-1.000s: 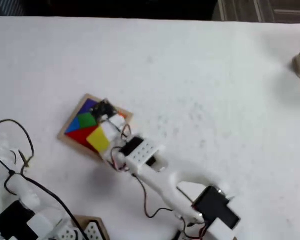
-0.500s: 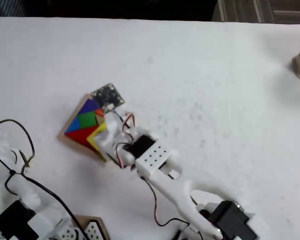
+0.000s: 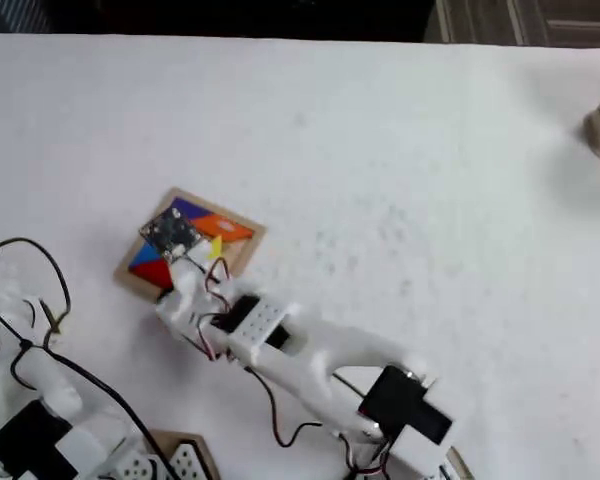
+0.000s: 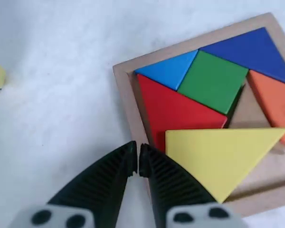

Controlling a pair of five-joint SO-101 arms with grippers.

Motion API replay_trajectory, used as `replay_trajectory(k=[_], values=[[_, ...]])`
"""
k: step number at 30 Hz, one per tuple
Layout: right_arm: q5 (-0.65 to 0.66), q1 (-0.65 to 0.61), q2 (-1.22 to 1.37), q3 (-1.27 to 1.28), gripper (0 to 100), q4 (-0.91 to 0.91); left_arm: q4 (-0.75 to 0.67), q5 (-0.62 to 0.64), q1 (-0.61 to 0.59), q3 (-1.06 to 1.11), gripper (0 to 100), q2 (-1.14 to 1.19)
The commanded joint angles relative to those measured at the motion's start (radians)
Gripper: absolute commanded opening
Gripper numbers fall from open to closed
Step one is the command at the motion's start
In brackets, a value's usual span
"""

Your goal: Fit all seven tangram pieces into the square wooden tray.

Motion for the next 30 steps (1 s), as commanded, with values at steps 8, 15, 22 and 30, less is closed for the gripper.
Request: replay_trajectory(k=[8, 15, 22, 30], values=[[-0.002, 0.162, -0.005, -0.044, 1.7, 0.005, -0.025, -0.008, 0.019, -0.005, 7, -0.005], [-0.002, 0.174, -0.027, -0.044, 1.7, 0.005, -0.025, -0.008, 0.016, -0.003, 7, -0.005], [-0.002, 0.007, -0.087, -0.04, 1.7, 0.044, -0.025, -0.008, 0.018, -0.005, 7, -0.005], [0.063, 0.07, 0.079, -0.115, 1.7, 0.047, -0.025, -0.008, 0.018, -0.005, 7, -0.004]])
